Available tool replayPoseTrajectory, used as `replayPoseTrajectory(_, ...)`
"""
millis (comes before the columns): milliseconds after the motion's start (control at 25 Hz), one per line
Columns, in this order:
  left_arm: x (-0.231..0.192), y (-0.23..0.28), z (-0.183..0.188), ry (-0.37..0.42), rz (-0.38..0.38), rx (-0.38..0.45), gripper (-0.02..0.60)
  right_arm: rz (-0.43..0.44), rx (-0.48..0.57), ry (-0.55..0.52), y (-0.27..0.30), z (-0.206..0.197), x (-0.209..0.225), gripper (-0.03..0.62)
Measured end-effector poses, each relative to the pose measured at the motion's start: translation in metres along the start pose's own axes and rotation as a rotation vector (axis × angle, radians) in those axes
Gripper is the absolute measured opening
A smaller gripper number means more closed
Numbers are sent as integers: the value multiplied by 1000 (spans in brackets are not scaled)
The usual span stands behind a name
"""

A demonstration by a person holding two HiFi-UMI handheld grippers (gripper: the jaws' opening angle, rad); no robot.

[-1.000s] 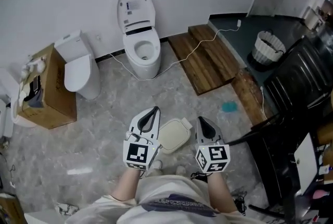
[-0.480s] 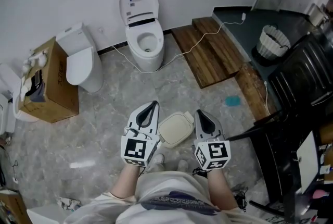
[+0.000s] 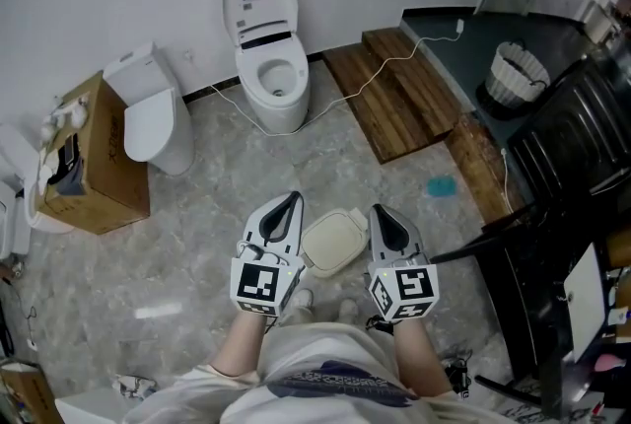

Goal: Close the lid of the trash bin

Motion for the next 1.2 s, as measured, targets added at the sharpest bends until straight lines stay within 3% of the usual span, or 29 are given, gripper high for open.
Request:
replayPoseTrajectory(400, -1, 5, 3, -3, -1, 25, -2, -17, 42, -20, 7, 4, -1, 8)
replayPoseTrajectory(760, 4, 32, 30, 9, -12, 169, -2, -53, 180, -108, 27, 30, -1, 8)
replayPoseTrajectory(1200, 4, 27, 27, -8, -5, 156, -2, -64, 178, -86, 22, 29, -1, 8)
Point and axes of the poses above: the fingertips, and each gripper's own axes: y forward along the fingers, x to its right, z out of its top, the point moved 9 cm from there along -y, backward along the fingers, and after that the axes turned 11 degrees about x, right-handed, at the moved point
